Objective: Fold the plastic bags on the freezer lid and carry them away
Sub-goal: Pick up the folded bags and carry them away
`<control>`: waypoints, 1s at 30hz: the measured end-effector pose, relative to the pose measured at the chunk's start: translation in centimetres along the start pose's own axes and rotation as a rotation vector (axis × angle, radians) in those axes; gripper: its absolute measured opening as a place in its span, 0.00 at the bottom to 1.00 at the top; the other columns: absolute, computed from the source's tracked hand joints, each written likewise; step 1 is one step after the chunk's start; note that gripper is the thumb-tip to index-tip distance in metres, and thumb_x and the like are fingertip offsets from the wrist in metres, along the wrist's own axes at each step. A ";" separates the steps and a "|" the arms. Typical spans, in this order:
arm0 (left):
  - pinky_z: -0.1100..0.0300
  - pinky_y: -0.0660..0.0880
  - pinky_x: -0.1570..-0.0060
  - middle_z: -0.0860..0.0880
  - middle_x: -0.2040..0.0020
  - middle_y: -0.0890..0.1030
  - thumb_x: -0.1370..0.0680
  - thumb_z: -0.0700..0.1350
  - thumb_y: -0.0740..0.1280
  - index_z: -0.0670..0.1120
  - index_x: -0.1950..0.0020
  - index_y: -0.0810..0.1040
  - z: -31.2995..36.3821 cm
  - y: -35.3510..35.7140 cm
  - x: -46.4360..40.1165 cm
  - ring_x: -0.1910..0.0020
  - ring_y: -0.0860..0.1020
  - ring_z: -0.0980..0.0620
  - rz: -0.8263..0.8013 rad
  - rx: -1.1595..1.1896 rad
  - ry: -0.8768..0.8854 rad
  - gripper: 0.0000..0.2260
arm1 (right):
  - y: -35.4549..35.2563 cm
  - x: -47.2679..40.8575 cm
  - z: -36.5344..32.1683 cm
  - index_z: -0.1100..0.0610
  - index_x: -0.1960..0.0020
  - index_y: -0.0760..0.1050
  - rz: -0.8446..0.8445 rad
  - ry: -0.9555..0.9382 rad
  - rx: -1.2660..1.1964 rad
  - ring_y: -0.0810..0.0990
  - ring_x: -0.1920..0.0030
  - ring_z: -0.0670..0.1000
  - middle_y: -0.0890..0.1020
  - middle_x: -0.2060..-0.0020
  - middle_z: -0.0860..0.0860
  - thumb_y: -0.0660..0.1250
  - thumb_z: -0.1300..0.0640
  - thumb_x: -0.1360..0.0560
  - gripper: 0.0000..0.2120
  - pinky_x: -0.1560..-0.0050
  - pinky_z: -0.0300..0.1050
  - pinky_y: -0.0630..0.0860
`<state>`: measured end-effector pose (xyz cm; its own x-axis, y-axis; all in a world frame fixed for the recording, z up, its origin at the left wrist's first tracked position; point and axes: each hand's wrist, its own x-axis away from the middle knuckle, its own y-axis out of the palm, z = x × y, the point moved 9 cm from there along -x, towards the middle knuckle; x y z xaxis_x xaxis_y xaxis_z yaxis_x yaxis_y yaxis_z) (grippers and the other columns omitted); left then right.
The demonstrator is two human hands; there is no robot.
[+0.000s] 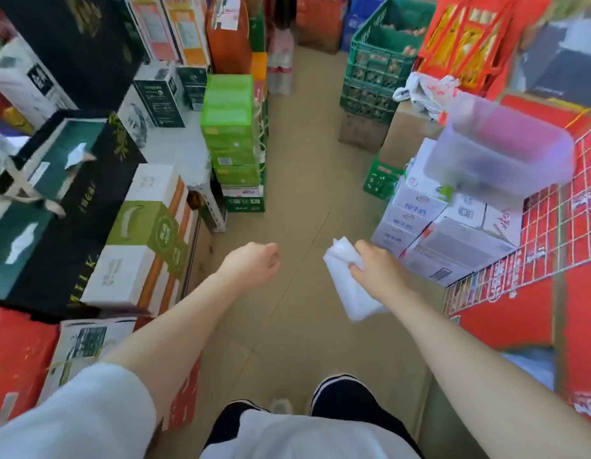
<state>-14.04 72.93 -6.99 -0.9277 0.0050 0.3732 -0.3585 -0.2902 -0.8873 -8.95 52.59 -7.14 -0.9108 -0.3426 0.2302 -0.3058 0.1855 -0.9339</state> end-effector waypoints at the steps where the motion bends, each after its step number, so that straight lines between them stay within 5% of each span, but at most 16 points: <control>1: 0.56 0.74 0.60 0.46 0.49 0.79 0.20 0.49 0.56 0.46 0.41 0.72 -0.1 -0.8 -3.1 0.57 0.75 0.48 -0.007 -0.012 0.007 0.12 | -0.8 -2.9 0.7 0.55 0.56 0.60 0.004 0.011 0.010 0.76 0.57 0.60 0.77 0.56 0.56 0.60 0.56 0.24 0.08 0.66 0.45 0.63; 11: 0.55 0.73 0.60 0.44 0.53 0.79 0.23 0.50 0.57 0.45 0.49 0.72 -5.0 -9.3 -34.8 0.53 0.77 0.42 -0.061 0.023 -0.078 0.10 | -8.7 -36.4 7.3 0.55 0.57 0.61 -0.057 -0.008 0.083 0.73 0.59 0.58 0.73 0.59 0.53 0.60 0.56 0.24 0.08 0.68 0.44 0.62; 20: 0.54 0.78 0.55 0.45 0.48 0.81 0.23 0.48 0.60 0.47 0.41 0.74 -14.5 -25.8 -60.1 0.52 0.79 0.44 0.139 0.225 -0.260 0.12 | -16.0 -68.1 1.4 0.56 0.55 0.61 -0.101 -0.135 0.092 0.72 0.59 0.56 0.71 0.59 0.50 0.60 0.55 0.23 0.08 0.65 0.46 0.63; 23: 0.54 0.78 0.55 0.45 0.48 0.81 0.22 0.48 0.59 0.47 0.42 0.74 -17.5 -29.6 -69.4 0.54 0.79 0.45 0.117 0.206 -0.246 0.11 | -17.8 -78.2 0.1 0.56 0.55 0.61 -0.075 -0.135 0.086 0.76 0.55 0.58 0.74 0.57 0.52 0.60 0.54 0.23 0.08 0.65 0.47 0.64; 30: 0.56 0.75 0.57 0.46 0.49 0.80 0.21 0.49 0.59 0.47 0.40 0.73 -19.8 -41.6 -88.8 0.53 0.78 0.45 0.100 0.163 -0.139 0.12 | -25.3 -99.0 0.6 0.56 0.56 0.61 0.022 -0.057 0.063 0.70 0.64 0.56 0.69 0.64 0.49 0.60 0.56 0.23 0.08 0.74 0.44 0.57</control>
<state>81.23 103.53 -8.62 -0.9306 -0.1602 0.3292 -0.2334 -0.4331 -0.8706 89.17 81.27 -6.46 -0.8993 -0.3912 0.1954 -0.2665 0.1362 -0.9542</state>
